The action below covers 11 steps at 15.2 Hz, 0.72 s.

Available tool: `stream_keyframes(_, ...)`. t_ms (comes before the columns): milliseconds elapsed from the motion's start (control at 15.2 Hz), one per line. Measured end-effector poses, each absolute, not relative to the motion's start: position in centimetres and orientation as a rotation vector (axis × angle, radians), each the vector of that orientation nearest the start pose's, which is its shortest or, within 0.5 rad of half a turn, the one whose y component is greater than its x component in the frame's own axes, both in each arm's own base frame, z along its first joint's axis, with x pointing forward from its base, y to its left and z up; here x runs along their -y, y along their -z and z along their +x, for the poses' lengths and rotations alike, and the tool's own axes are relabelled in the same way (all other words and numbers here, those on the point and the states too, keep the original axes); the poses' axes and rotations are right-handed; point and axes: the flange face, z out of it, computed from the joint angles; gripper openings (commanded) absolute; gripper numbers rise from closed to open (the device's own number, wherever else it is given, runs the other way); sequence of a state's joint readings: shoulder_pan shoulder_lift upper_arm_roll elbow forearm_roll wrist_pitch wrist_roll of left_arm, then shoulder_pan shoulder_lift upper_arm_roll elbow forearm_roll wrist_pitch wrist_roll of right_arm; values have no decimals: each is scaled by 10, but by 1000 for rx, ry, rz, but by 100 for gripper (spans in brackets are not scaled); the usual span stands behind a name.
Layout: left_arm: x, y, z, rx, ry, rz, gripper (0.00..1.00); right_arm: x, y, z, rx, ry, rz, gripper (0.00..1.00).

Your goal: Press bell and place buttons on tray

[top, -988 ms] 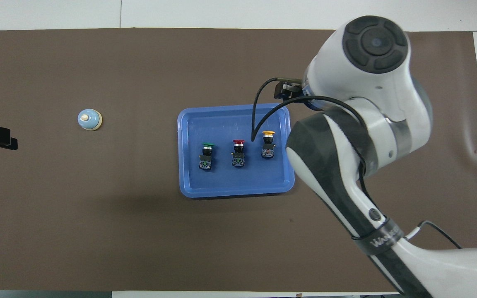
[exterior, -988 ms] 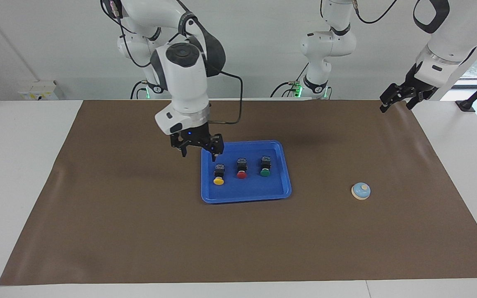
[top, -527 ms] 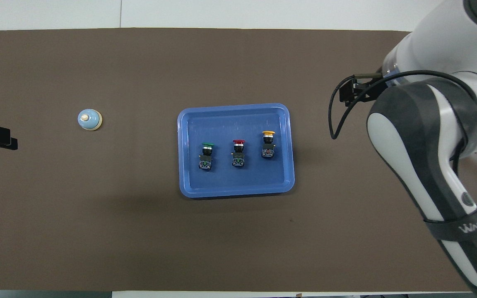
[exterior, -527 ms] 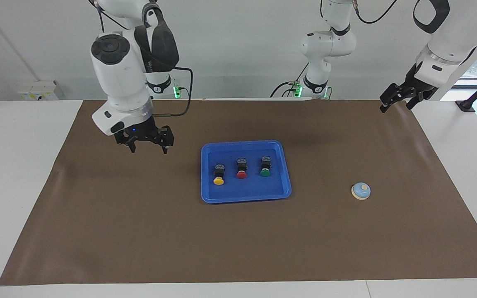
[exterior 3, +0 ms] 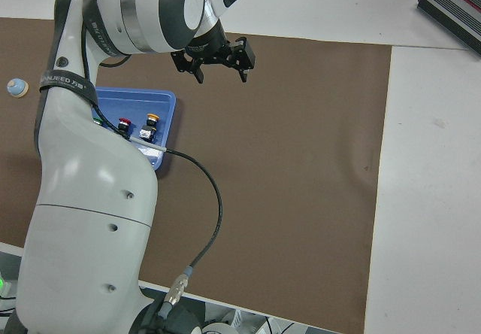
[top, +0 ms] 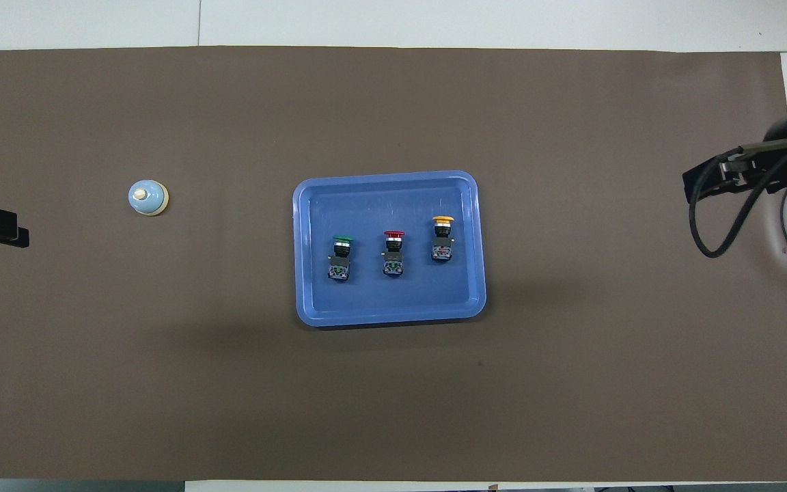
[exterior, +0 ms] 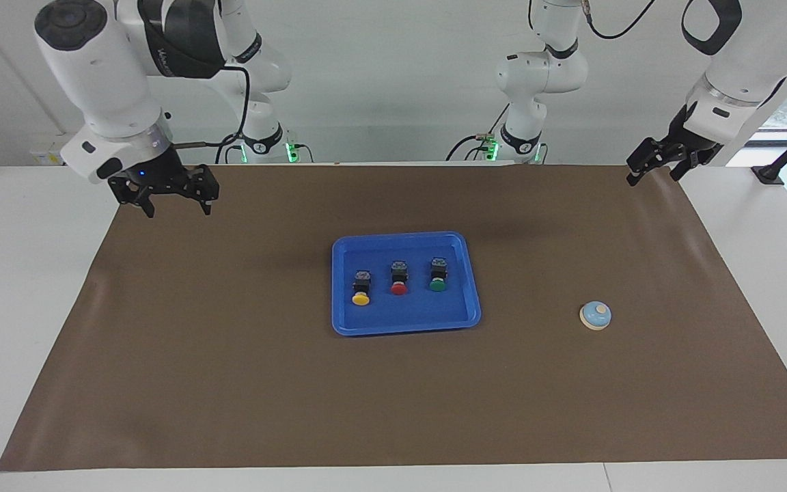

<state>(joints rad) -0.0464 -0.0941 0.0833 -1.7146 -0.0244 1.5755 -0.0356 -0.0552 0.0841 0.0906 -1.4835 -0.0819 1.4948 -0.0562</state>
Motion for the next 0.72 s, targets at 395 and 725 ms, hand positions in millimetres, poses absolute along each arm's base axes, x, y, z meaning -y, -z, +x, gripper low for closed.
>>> stream_keyframes(395,-19,-608,523,115,-72,-3171,100,19,-660,524,149,-128,-3167,100)
stream_keyframes(725,-19,-608,523,115,-72,-3171,100,27,-638,520,123,-95,-3135,100)
